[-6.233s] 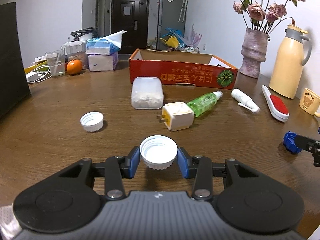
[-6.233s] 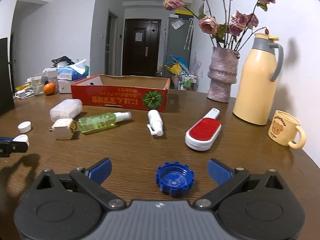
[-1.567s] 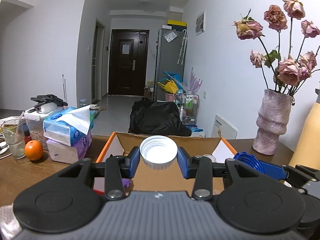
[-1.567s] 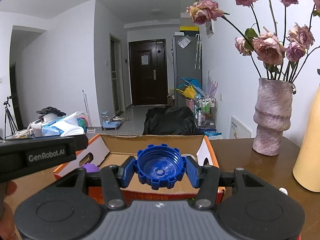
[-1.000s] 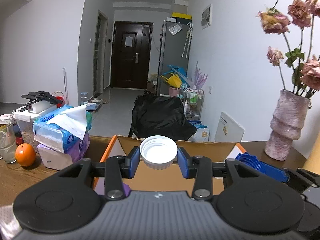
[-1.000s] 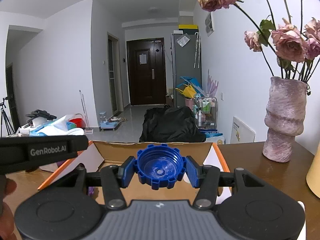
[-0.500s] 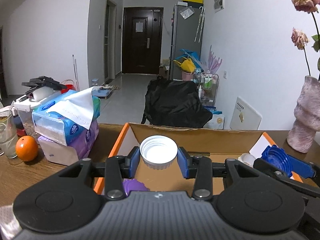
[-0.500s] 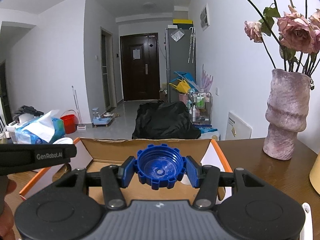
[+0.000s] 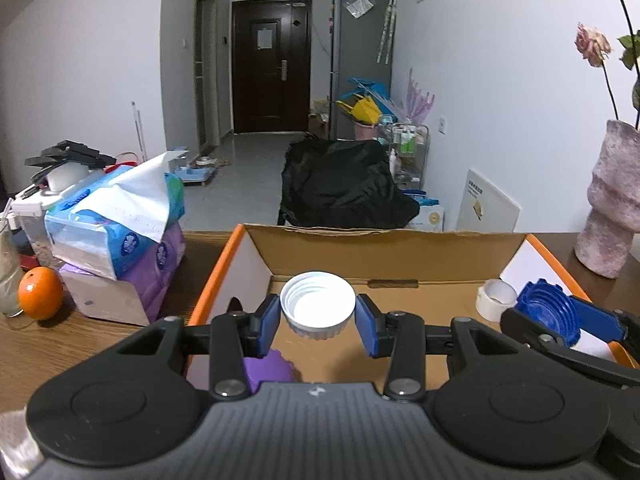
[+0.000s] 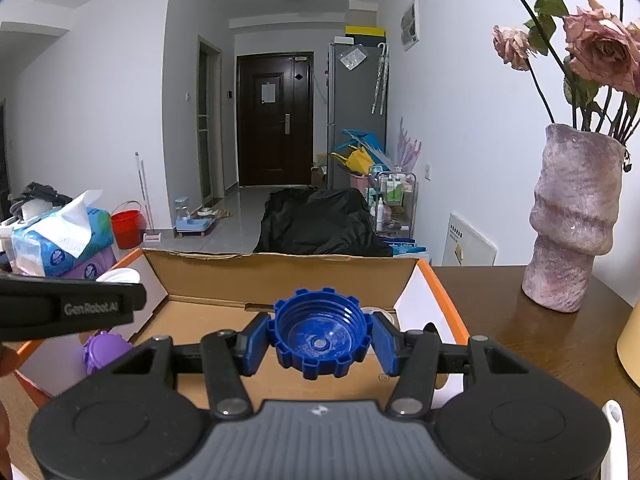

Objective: Organize rigid objects
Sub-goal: 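Open both grippers to drop the white and blue caps into the box, then withdraw both grippers from the box back over the table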

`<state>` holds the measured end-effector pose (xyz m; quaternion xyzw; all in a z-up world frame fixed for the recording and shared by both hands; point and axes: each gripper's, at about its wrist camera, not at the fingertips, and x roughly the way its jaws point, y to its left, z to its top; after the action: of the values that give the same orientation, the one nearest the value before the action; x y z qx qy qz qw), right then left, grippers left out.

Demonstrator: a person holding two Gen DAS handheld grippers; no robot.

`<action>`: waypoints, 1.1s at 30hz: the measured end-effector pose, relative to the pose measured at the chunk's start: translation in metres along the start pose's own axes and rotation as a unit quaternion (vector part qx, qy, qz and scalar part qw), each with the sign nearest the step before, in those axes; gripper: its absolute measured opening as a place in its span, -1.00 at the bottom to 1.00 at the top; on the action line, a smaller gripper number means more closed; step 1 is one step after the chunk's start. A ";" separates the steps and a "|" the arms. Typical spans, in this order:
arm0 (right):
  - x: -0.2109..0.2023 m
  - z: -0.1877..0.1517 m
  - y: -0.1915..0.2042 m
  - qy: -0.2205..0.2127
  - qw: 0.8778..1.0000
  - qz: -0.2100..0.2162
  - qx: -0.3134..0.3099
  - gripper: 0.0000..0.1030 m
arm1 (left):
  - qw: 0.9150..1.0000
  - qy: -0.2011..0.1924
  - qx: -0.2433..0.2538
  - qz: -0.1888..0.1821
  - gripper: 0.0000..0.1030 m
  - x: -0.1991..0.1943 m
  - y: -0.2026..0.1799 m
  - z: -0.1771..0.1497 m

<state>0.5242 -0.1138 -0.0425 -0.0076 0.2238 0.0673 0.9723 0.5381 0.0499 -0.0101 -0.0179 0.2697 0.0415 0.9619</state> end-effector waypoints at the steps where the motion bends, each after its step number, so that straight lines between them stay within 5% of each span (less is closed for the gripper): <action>1: 0.000 0.000 0.000 0.002 1.000 -0.001 -0.001 0.03 | 1.000 0.001 0.002 0.002 -0.02 0.000 -0.001 0.000; 3: 0.001 0.000 0.001 0.007 1.000 -0.004 -0.001 0.10 | 1.000 -0.001 0.002 0.007 0.59 -0.002 -0.001 -0.001; 7: 0.001 0.000 -0.001 0.007 1.000 -0.020 0.001 0.76 | 1.000 -0.016 0.005 0.015 0.98 -0.008 -0.004 -0.001; 11: -0.002 0.001 -0.002 0.004 1.000 -0.028 0.004 1.00 | 1.000 -0.021 0.007 0.020 1.00 -0.010 -0.005 0.000; 33: -0.022 0.003 -0.004 0.008 1.000 -0.014 0.006 1.00 | 0.999 -0.035 -0.014 0.027 1.00 -0.042 0.003 0.001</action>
<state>0.5067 -0.1200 -0.0300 -0.0057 0.2315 0.0521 0.9714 0.5030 0.0496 0.0128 -0.0229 0.2356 0.0714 0.9689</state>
